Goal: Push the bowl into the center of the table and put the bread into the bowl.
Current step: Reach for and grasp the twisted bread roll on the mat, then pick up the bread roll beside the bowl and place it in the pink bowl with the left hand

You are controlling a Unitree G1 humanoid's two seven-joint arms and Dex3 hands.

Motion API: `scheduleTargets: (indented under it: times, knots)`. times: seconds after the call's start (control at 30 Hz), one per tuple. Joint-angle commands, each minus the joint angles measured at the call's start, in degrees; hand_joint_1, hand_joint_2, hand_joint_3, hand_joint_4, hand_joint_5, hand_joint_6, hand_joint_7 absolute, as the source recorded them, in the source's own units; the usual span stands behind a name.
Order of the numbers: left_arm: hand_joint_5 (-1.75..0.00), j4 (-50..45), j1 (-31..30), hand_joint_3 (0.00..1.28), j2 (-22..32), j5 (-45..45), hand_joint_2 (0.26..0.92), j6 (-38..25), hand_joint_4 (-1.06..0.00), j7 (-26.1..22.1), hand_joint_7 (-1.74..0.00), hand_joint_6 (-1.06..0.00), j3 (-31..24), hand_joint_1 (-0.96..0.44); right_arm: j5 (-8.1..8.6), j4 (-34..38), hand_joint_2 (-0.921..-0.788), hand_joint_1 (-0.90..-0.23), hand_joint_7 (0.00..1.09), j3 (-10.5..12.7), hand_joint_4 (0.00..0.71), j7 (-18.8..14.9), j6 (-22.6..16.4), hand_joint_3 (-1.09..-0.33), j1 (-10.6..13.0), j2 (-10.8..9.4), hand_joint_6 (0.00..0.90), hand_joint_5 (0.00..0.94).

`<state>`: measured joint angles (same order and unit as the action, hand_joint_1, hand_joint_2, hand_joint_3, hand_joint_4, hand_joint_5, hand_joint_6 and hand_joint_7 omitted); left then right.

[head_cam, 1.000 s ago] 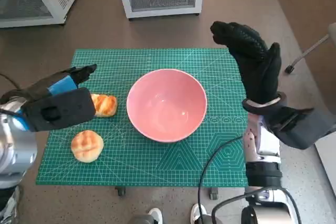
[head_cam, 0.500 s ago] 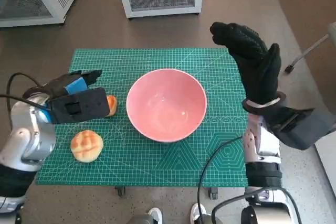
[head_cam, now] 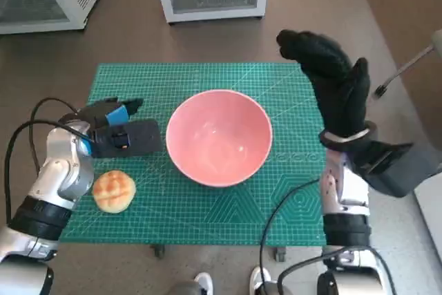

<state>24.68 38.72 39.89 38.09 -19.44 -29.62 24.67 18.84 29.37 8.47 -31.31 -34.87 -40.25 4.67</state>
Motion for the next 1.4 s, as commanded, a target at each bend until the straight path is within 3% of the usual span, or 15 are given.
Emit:
scheduleTargets:
  times: [0.03, 0.43, 0.57, 0.63, 0.67, 0.7, 0.73, 0.77, 0.87, 1.03, 1.07, 1.17, 1.3, 1.4]
  knots:
    - [-0.01, 5.94, 2.85, 0.01, -1.57, 1.46, 0.713, 2.43, -0.08, 0.97, -0.01, -0.2, 1.34, -0.07, 0.64, -0.61, -0.921, -0.651, 0.3, 0.02, 0.186, -0.51, 1.12, -0.694, 1.47, 0.51, 0.14, 0.004]
    - [-0.01, 17.89, 7.08, 0.02, -5.12, 3.11, 0.745, 4.58, -0.11, 1.37, -0.03, -0.25, 3.76, -0.05, 1.52, -1.95, -0.921, -0.657, 0.31, 0.14, 0.181, -0.45, 2.07, -0.692, 2.12, 0.84, 0.128, 0.0]
    - [-0.02, 21.26, 7.98, 0.03, -6.09, 3.0, 0.764, 5.1, -0.19, 2.11, -0.04, -0.33, 4.02, -0.01, 1.55, -2.37, -0.921, -0.655, 0.31, 0.15, 0.181, -0.39, 2.2, -0.691, 2.24, 0.88, 0.126, 0.0]
    - [-0.04, 22.9, 8.38, 0.03, -6.54, 3.06, 0.774, 5.48, -0.27, 2.82, -0.05, -0.38, 4.24, 0.0, 1.57, -2.48, -0.921, -0.652, 0.31, 0.19, 0.181, -0.4, 2.25, -0.692, 2.28, 0.92, 0.125, 0.0]
    - [-0.2, 23.61, 8.55, 0.03, -6.71, 3.09, 0.786, 5.68, -0.37, 3.15, -0.04, -0.44, 4.33, 0.0, 1.57, -2.53, -0.921, -0.649, 0.31, 0.2, 0.18, -0.39, 2.28, -0.692, 2.3, 0.92, 0.124, 0.0]
    - [-0.3, 24.42, 8.73, 0.03, -6.89, 3.22, 0.791, 5.86, -0.39, 3.59, -0.04, -0.46, 4.5, 0.0, 1.57, -2.59, -0.921, -0.649, 0.31, 0.22, 0.18, -0.36, 2.3, -0.692, 2.33, 0.92, 0.123, 0.0]
    - [-0.66, 25.06, 8.9, 0.07, -7.03, 3.31, 0.837, 6.02, -0.47, 3.93, -0.04, -0.51, 4.64, 0.13, 1.57, -2.63, -0.921, -0.647, 0.32, 0.23, 0.18, -0.33, 2.32, -0.692, 2.36, 0.92, 0.123, 0.0]
    - [-0.9, 25.72, 9.06, 0.09, -7.16, 3.51, 0.868, 6.08, -0.51, 4.42, -0.04, -0.54, 4.82, 0.21, 1.51, -2.7, -0.921, -0.646, 0.32, 0.23, 0.18, -0.27, 2.29, -0.692, 2.39, 0.93, 0.122, 0.0]
    - [-1.13, 27.07, 9.33, 0.09, -7.35, 3.95, 0.897, 6.3, -0.63, 5.82, -0.07, -0.66, 5.22, 0.32, 1.44, -2.82, -0.921, -0.645, 0.32, 0.23, 0.18, -0.21, 2.24, -0.692, 2.46, 0.92, 0.12, 0.0]
    - [-1.23, 28.57, 9.21, 0.09, -7.25, 5.37, 0.911, 7.56, -0.67, 9.69, -0.14, -0.79, 5.95, 0.36, 1.53, -3.06, -0.921, -0.643, 0.32, 0.2, 0.18, -0.26, 2.25, -0.692, 2.6, 0.87, 0.119, 0.0]
    - [-1.3, 28.73, 9.16, 0.12, -7.16, 5.59, 0.914, 7.83, -0.64, 10.41, -0.49, -0.69, 6.03, 0.23, 1.55, -3.15, -0.921, -0.643, 0.32, 0.19, 0.18, -0.26, 2.27, -0.691, 2.64, 0.85, 0.118, 0.0]
    - [-1.41, 28.68, 8.93, 0.18, -6.68, 5.77, 0.919, 8.63, -0.58, 12.34, -0.93, -0.55, 5.97, 0.08, 1.58, -3.47, -0.921, -0.643, 0.33, 0.13, 0.181, -0.27, 2.3, -0.691, 2.85, 0.79, 0.117, 0.0]
    - [-1.42, 27.91, 8.75, 0.19, -5.86, 5.23, 0.92, 9.54, -0.55, 13.43, -1.11, -0.52, 5.46, 0.02, 1.7, -3.63, -0.921, -0.642, 0.33, 0.13, 0.181, -0.36, 2.33, -0.691, 2.99, 0.73, 0.116, 0.0]
    - [-1.33, 26.46, 8.51, 0.17, -5.0, 4.33, 0.921, 10.16, -0.56, 13.59, -1.22, -0.53, 4.4, 0.01, 1.74, -3.69, -0.921, -0.641, 0.33, 0.12, 0.181, -0.38, 2.4, -0.69, 3.02, 0.7, 0.115, 0.0]
